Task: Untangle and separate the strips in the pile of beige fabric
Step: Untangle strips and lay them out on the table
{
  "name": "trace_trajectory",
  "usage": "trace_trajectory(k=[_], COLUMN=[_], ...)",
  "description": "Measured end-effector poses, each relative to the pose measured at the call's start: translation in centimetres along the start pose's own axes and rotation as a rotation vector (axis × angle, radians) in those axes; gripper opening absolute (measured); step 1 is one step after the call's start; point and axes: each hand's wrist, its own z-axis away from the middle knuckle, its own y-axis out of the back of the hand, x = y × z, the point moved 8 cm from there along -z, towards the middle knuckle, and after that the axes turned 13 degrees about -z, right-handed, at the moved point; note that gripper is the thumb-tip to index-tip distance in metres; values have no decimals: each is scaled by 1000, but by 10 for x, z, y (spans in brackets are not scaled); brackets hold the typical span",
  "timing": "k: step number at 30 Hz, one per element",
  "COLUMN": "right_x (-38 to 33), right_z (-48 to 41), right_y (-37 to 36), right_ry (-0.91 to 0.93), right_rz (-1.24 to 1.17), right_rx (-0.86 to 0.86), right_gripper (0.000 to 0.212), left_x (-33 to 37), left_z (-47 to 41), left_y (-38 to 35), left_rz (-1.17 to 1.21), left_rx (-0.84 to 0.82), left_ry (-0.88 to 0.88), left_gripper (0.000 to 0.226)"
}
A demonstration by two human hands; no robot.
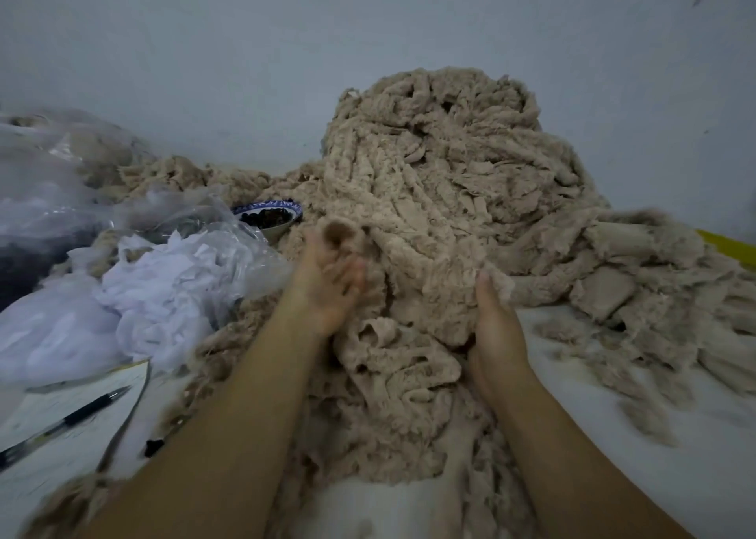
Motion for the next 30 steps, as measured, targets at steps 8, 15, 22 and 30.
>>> trace_trajectory(k=[8,15,22,30], right_x=[15,-19,-7,-35], right_z=[13,17,4,7], right_y=[-19,-11,-10,-2], right_ry=[-158,267,-128,194], right_rz=[177,712,212,423], right_rx=[-250,-43,-99,68], right_gripper=[48,88,66,45], left_x=[-65,-44,-66,-58], left_z=[21,21,54,45], left_y=[-67,-66,-95,-92], left_rz=[-370,-217,-704,-457], left_rx=[-253,-107,-320,-246], left_ry=[250,96,-126,156], left_gripper=[53,8,23,30])
